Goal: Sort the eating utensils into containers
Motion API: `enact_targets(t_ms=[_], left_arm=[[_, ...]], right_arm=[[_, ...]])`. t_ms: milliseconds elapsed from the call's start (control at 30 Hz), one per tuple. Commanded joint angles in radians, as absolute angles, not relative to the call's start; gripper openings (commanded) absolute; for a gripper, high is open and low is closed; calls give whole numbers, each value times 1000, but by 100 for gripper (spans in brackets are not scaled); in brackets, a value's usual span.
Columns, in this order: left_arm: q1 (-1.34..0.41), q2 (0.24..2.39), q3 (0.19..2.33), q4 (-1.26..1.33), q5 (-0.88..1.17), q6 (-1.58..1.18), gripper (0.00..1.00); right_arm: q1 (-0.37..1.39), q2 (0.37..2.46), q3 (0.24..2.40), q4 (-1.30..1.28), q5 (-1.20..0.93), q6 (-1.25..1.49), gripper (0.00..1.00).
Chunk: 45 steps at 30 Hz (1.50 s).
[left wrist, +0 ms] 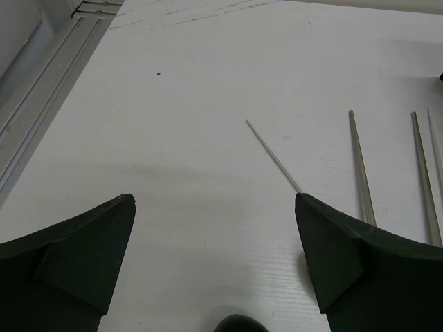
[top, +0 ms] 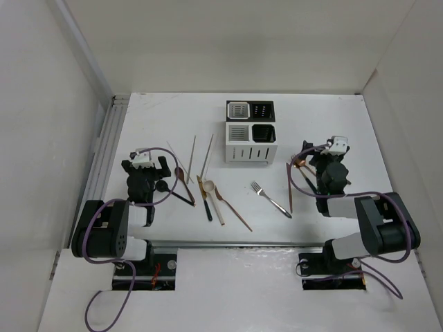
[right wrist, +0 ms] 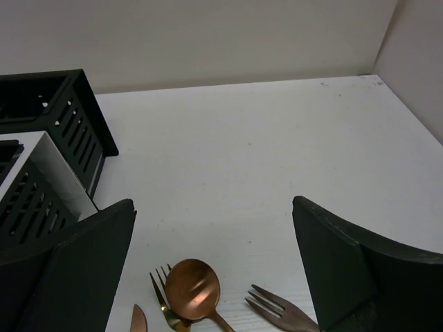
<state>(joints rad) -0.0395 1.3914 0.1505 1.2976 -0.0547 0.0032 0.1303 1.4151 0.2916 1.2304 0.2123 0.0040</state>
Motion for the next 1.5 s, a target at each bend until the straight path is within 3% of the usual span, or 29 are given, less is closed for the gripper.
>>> enact_targets(t_ms=[0,100,200,300,433,500,567,700,733,867,1033,1300,1467], left_arm=[[-44,1373,160,1506,-58,6,100],[-44,1382,160,1506,-58,6,100],[-44,1382,160,1506,-58,6,100],[-44,1350,160,1519,-32,21,100],[-44,1168,305,1125,-2,46,100],[-44,1138,432,913,8,163,100],[-44,1129,489,827,-40,218,100],[-44,1120,551,815,-107,268,100],[-44,1120,551,815,-107,268,100],[-44,1111,587,785,-72,270,100],[-44,1111,588,741,-26,259,100],[-44,1141,609,704,-17,282,100],[-44,1181,641,695,-17,293,100]], right_arm=[[124,1393,324,1264,219,9,100],[124,1257,482,892,219,23,100],[124,1168,602,613,100,-191,100],[124,1167,835,216,118,-386,100],[101,1250,1067,-214,215,-579,100],[68,1307,1120,-401,215,-667,93],[40,1307,1080,-422,225,-705,88],[-65,1359,1080,-479,129,-716,58],[-81,1380,1068,-479,129,-742,56],[-120,1446,1034,-440,187,-773,54],[-196,1532,1084,-494,6,-808,64],[-215,1774,1193,-598,-97,-827,69],[-215,1803,1207,-647,-121,-867,69]])
